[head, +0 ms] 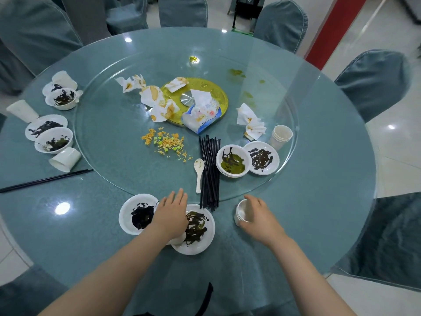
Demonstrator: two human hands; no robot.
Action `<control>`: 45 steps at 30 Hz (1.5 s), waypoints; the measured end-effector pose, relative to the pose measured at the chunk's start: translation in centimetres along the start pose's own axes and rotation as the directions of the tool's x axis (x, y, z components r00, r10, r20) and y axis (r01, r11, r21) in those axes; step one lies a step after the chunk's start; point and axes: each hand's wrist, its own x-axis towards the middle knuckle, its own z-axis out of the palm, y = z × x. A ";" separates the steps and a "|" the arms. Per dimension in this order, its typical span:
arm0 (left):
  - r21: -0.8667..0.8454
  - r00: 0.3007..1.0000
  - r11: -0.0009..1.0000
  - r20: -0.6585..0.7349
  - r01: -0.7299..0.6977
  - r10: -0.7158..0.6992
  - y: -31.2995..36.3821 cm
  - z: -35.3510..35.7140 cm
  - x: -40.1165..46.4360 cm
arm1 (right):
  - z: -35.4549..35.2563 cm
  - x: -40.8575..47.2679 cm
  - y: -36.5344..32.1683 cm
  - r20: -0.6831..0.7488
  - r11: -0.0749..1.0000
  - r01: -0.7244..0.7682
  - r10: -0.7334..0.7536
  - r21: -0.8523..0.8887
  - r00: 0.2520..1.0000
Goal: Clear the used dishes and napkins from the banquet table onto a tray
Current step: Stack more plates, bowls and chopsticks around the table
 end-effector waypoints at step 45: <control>-0.072 0.987 0.988 -0.102 -0.133 0.126 2.7 -0.7 -0.1 | -10.9 10.7 -3.6 -0.412 0.991 0.039 0.018 0.129 0.911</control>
